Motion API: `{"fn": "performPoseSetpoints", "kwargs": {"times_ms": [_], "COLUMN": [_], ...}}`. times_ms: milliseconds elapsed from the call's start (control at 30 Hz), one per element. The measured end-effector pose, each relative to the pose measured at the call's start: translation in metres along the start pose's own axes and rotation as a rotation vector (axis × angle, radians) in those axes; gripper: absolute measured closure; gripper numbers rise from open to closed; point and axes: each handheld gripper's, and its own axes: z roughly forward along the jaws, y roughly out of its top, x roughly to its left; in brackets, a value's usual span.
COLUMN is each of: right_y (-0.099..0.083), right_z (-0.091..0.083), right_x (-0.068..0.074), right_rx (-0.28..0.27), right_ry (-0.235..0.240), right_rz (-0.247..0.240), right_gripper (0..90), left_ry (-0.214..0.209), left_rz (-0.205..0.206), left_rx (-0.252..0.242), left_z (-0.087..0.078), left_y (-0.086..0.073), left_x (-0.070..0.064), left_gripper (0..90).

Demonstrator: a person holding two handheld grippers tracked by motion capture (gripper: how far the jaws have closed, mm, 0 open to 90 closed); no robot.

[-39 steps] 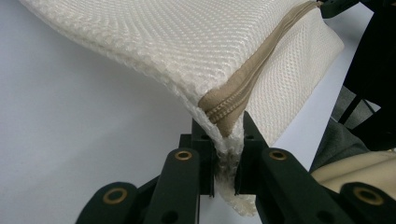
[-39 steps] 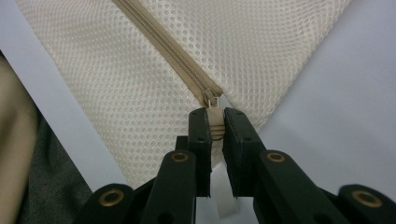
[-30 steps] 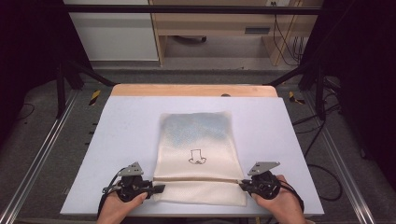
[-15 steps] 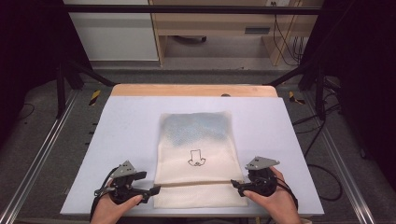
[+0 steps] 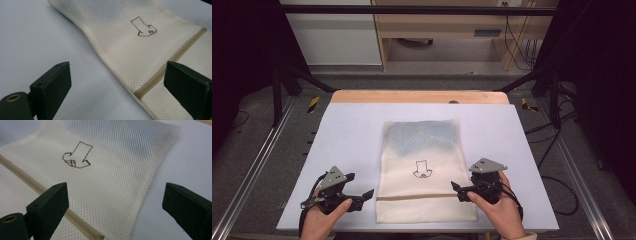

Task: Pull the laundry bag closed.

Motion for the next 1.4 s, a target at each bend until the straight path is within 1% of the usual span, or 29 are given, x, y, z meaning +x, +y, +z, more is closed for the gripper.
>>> {"fn": "performPoseSetpoints", "kwargs": {"times_ms": [133, 200, 267, 300, 367, 433, 500, 567, 600, 633, 667, 700, 733, 767, 833, 900, 933, 1000, 1167, 1267, 1400], "right_y": [0.01, 0.015, 0.019, 0.022, 0.029, 0.037, 0.046, 0.056, 0.062, 0.066, 0.07, 0.074, 0.076, 0.078, 0.079, 0.078, 0.076, 0.072, 0.063, 0.06, 0.056], "right_z": [-0.002, -0.003, -0.005, -0.006, -0.007, -0.008, -0.009, -0.008, -0.007, -0.007, -0.006, -0.006, -0.006, -0.006, -0.007, -0.01, -0.011, -0.014, -0.021, -0.026, -0.032], "right_x": [0.003, 0.003, 0.002, 0.001, -0.001, -0.004, -0.006, -0.008, -0.009, -0.01, -0.011, -0.012, -0.013, -0.014, -0.016, -0.017, -0.019, -0.024, -0.038, -0.045, -0.052], "right_rx": [-0.021, -0.027, -0.034, -0.042, -0.042, -0.043, -0.052, -0.049, -0.061, -0.064, -0.066, -0.077, -0.095, -0.108, -0.119, -0.113, -0.114, -0.117, -0.125, -0.129, -0.141], "right_ry": [-0.014, -0.024, -0.03, -0.037, -0.042, -0.051, -0.061, -0.065, -0.07, -0.065, -0.057, -0.064, -0.076, -0.085, -0.097, -0.114, -0.124, -0.139, -0.168, -0.18, -0.192], "right_rz": [-0.005, -0.003, 0.004, 0.004, 0.016, 0.022, 0.03, 0.039, 0.044, 0.055, 0.05, 0.051, 0.064, 0.074, 0.071, 0.064, 0.063, 0.066, 0.103, 0.121, 0.138], "right_gripper": [6.8, 7.0, 7.1, 7.2, 7.3, 7.4, 7.4, 7.4, 7.4, 7.3, 6.9, 6.9, 7.7, 8.1, 8.0, 7.6, 7.6, 7.6, 7.5, 7.3, 6.8], "left_ry": [0.034, 0.053, 0.059, 0.066, 0.073, 0.072, 0.073, 0.08, 0.079, 0.081, 0.085, 0.084, 0.09, 0.098, 0.109, 0.141, 0.156, 0.166, 0.193, 0.203, 0.215], "left_rz": [-0.009, -0.004, -0.001, 0.011, 0.021, 0.03, 0.037, 0.04, 0.04, 0.032, 0.022, 0.011, 0.001, 0.001, 0.017, 0.034, 0.033, 0.023, 0.007, -0.008, -0.017], "left_rx": [-0.041, -0.053, -0.065, -0.062, -0.074, -0.075, -0.076, -0.089, -0.089, -0.104, -0.119, -0.13, -0.143, -0.148, -0.149, -0.153, -0.155, -0.166, -0.183, -0.186, -0.18], "left_z": [-0.007, -0.011, -0.015, -0.017, -0.02, -0.022, -0.022, -0.02, -0.019, -0.018, -0.017, -0.016, -0.015, -0.015, -0.018, -0.023, -0.026, -0.03, -0.04, -0.043, -0.046], "left_y": [0.004, 0.008, 0.013, 0.016, 0.025, 0.034, 0.046, 0.058, 0.065, 0.07, 0.075, 0.078, 0.08, 0.081, 0.082, 0.079, 0.078, 0.076, 0.072, 0.069, 0.065], "left_x": [0.002, 0.003, 0.003, 0.003, 0.004, 0.006, 0.009, 0.012, 0.014, 0.016, 0.018, 0.02, 0.022, 0.023, 0.025, 0.029, 0.032, 0.036, 0.049, 0.056, 0.063], "left_gripper": [7.2, 7.3, 7.4, 7.4, 7.4, 7.6, 7.6, 7.5, 7.5, 7.4, 7.5, 7.6, 7.5, 7.6, 7.6, 7.6, 7.6, 7.6, 7.6, 7.5, 7.5]}}
